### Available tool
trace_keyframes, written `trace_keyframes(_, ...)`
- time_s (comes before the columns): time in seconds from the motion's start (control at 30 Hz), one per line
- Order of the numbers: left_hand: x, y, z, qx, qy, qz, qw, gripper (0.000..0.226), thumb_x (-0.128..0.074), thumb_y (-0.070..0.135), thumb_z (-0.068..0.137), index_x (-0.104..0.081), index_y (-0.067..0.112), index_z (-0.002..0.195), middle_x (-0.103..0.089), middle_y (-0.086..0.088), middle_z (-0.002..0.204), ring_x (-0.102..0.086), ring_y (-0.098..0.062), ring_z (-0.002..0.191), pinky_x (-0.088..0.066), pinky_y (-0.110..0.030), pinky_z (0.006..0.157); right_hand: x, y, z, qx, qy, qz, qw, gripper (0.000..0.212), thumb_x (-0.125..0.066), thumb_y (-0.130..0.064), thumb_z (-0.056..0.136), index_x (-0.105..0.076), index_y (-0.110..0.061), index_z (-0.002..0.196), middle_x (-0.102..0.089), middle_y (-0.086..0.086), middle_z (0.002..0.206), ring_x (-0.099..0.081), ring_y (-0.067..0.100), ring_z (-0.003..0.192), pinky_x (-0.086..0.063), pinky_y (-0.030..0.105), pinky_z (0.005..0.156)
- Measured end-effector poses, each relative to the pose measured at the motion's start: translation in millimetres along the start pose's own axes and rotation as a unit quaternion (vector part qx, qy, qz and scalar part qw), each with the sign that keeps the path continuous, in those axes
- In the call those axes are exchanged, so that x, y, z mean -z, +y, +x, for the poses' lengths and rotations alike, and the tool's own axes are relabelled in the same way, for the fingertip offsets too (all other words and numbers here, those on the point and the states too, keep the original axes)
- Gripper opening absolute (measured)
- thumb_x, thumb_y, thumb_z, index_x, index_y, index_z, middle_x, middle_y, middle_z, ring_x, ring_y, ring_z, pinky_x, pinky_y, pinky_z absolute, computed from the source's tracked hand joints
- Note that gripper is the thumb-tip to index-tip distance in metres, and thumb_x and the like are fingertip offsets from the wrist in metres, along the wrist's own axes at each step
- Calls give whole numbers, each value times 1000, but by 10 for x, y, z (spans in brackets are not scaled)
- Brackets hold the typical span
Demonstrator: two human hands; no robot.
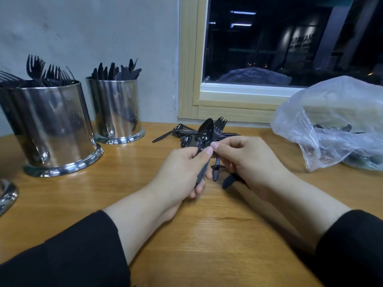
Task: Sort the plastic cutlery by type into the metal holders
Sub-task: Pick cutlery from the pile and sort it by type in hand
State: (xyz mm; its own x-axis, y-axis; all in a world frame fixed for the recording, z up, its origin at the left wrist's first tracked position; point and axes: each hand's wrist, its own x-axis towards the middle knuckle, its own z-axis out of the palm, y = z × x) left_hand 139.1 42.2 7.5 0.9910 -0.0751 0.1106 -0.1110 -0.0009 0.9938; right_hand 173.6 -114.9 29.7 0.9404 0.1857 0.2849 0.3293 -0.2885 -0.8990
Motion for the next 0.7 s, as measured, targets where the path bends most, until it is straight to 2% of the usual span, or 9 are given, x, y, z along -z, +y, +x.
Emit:
trace_keyframes(0.1,2,22,19,11,31,-46,998,32,-51,36,106,-67,8,110,-46,5,61,-30,-10,45,-22,-21,40,118,23,74,17,46,-104,993,36,-64,-41,96,-72,-14,73,-51,-4,52,-41,10,49,-34,24,51)
trace_keyframes(0.17,30,25,41,7,61,-51,997,30,-50,37,107,-69,14,110,-44,7,60,-29,-8,45,-21,-20,40,238,97,150,35,90,-225,970,33,-61,-43,97,-73,-17,79,-61,-2,58,-50,7,52,-41,26,56)
trace_keyframes(0.27,80,10,60,2,78,-42,996,29,-51,39,106,-70,18,108,-46,8,60,-30,-6,43,-23,-21,40,314,233,195,14,57,-358,932,25,-64,-45,95,-74,-22,91,-72,-3,82,-65,17,80,-48,31,71)
trace_keyframes(0.33,89,4,63,-1,78,-45,996,29,-51,38,106,-70,17,108,-48,8,61,-31,-7,43,-23,-21,41,265,287,190,-16,21,-418,908,24,-64,-47,93,-74,-25,93,-71,-2,86,-64,21,84,-46,31,70)
trace_keyframes(0.5,60,11,57,-11,66,-45,997,30,-51,36,106,-69,11,109,-49,8,60,-29,-9,43,-23,-20,40,151,321,189,-30,23,-436,899,25,-66,-46,92,-74,-23,90,-71,0,82,-60,20,80,-44,30,68)
trace_keyframes(0.7,64,11,54,-12,69,-44,997,30,-51,37,106,-69,12,108,-50,9,60,-29,-9,44,-22,-21,43,141,309,182,-71,33,-380,922,20,-67,-38,91,-70,-20,81,-67,-5,72,-60,15,74,-40,29,60)
